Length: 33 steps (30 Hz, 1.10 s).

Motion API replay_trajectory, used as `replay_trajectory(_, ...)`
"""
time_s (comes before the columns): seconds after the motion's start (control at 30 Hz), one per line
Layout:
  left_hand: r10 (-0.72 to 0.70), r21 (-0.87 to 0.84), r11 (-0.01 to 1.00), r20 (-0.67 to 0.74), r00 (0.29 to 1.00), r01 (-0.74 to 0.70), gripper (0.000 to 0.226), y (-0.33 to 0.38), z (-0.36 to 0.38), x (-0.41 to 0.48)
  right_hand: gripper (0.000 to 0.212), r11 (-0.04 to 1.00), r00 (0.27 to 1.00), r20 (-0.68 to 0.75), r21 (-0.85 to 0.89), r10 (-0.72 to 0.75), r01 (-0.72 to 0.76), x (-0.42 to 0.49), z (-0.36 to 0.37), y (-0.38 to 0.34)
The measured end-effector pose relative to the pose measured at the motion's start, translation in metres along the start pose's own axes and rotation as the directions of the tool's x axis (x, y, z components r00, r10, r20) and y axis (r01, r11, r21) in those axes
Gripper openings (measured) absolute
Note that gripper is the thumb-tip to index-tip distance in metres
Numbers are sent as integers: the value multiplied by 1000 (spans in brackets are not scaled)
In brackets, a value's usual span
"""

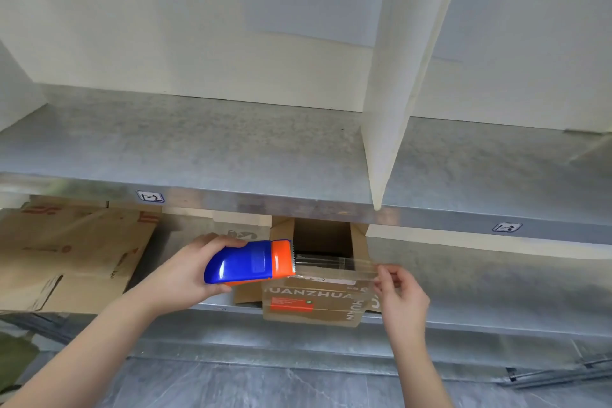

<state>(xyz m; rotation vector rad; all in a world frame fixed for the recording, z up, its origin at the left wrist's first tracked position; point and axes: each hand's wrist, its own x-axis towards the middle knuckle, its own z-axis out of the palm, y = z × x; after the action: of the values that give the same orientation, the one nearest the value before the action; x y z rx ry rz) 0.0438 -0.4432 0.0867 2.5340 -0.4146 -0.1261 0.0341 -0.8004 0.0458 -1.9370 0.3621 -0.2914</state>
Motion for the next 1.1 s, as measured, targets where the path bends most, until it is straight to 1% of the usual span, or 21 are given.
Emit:
replay_trajectory(0.17,-66,-14,998,35,997,67,70,-4,13,-3,14,981,976,165,107,140,-159,-2,9,6)
replay_trajectory(0.27,-70,-11,997,40,997,70,69,-2,15,-4,14,978,967,221,132,130,-161,2,5,3)
replay_trajectory(0.4,-50,24,998,-5,999,51,70,-1,11,-6,15,972,942,309,149,130,-183,4,0,1)
replay_trajectory(0.47,-53,35,998,-32,998,54,66,2,5,-9,15,954,923,358,199,141,-223,8,-1,2)
replay_trajectory(0.57,-72,16,997,-37,997,73,64,7,-2,-10,17,916,896,421,291,138,-278,15,-2,4)
replay_trajectory(0.6,-72,3,997,-38,997,72,66,9,-4,-9,21,899,890,437,328,128,-291,16,-3,3)
replay_trajectory(0.7,-78,-51,996,-44,996,75,75,11,-5,-9,51,867,885,457,401,90,-296,16,-6,-1)
replay_trajectory(0.73,-83,-66,995,-49,995,80,77,11,-5,-9,59,874,890,450,398,76,-277,17,-8,-2)
replay_trajectory(0.77,-89,-76,993,-53,995,85,76,11,-5,-9,63,890,896,441,385,54,-244,18,-10,-1)
replay_trajectory(0.8,-89,-78,993,-55,995,84,74,11,-5,-9,56,911,902,431,362,23,-197,20,-11,-1)
replay_trajectory(0.87,-73,-42,997,-47,996,71,68,11,-2,-8,27,945,901,430,313,-52,-95,23,-13,-4)
replay_trajectory(0.9,-64,-19,998,-36,997,63,66,11,0,-8,23,954,893,442,295,-83,-57,25,-12,-6)
replay_trajectory(1.0,-62,8,998,8,998,62,69,7,8,-8,17,966,867,497,243,-46,-88,30,-11,-5)
replay_trajectory(1.1,-97,-45,994,5,995,97,75,4,14,-14,18,988,845,535,130,0,-83,26,-17,3)
